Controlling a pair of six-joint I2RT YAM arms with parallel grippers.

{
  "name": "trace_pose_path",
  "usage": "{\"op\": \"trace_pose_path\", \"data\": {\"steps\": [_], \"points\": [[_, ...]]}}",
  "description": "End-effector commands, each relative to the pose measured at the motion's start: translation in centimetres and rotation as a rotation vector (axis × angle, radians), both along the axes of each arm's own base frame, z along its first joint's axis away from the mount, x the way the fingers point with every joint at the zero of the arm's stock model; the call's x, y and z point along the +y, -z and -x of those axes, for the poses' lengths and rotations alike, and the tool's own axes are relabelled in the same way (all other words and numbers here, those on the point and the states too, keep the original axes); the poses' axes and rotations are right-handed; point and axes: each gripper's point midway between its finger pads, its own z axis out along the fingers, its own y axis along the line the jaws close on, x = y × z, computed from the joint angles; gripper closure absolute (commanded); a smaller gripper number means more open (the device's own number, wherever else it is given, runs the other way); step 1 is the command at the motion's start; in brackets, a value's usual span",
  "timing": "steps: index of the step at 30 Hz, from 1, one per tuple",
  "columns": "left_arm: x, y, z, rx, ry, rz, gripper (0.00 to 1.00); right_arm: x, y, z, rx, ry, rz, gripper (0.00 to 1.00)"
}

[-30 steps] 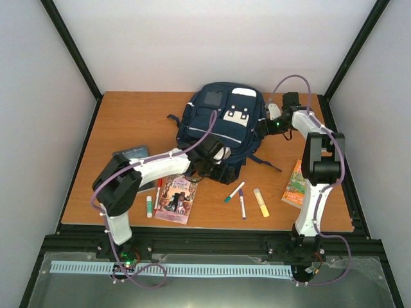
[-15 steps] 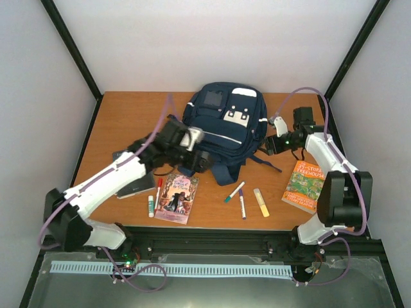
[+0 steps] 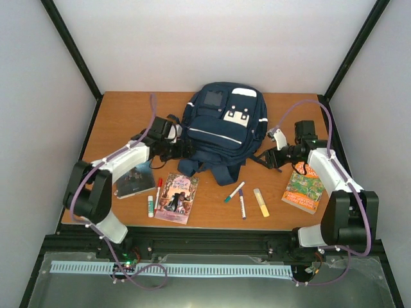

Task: Pack the student bag
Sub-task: Adjust the student bag at the center of the board.

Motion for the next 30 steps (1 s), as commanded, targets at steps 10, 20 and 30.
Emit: {"op": "trace_pose_path", "data": {"steps": [10,20,30], "points": [[-11.6,2.0,0.7,0.027,0.240,0.164,0.05,0.6,1.7,0.0,0.027,-0.045,-0.023,0.40],[-13.3,1.8,2.1,0.020,0.251,0.104,0.06,0.6,1.9,0.0,0.033,-0.048,-0.023,0.40],[-4.1,-5.0,5.2,-0.100,0.083,-0.141,0.00,1.0,-0.2,0.1,-0.043,-0.065,-0.044,0.41]]}}
